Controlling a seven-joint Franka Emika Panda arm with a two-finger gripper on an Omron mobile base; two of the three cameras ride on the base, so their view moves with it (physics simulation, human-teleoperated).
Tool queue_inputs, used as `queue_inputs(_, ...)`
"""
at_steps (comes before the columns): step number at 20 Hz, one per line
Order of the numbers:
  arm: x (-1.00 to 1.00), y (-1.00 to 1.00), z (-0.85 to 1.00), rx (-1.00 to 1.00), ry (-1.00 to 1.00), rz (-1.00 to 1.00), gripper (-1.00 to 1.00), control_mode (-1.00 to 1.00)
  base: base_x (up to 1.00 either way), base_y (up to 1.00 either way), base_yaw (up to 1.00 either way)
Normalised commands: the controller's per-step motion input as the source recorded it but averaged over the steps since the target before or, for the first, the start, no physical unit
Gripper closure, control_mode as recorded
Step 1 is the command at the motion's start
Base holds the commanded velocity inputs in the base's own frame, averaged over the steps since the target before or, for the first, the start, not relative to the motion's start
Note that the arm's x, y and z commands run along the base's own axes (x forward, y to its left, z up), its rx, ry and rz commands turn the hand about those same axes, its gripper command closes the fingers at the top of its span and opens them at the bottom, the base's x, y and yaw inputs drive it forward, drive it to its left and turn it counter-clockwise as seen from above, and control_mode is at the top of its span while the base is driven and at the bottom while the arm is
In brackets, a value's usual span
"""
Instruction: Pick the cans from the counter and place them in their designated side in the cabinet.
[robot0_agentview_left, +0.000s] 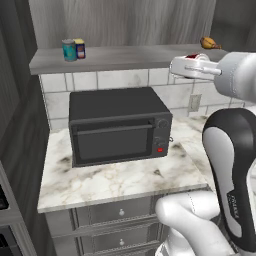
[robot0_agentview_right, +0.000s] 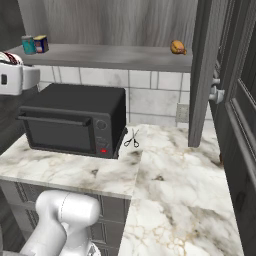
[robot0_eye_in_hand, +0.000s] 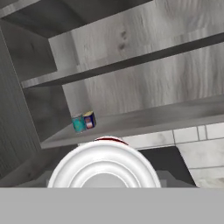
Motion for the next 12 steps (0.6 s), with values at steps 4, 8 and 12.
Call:
queue_inputs(4,0.17,0.07,0.02,0.00,0.00,0.00,1.00,-1.00,0.00,0.00,0.00)
queue_inputs(8,0.15,0.06,0.05,0.00,0.02,0.00,1.00,-1.00,0.00,0.00,0.00)
queue_inputs(12,0.17,0.06,0.04,0.00,0.05,0.01,1.00,-1.00,0.00,0.00,0.00)
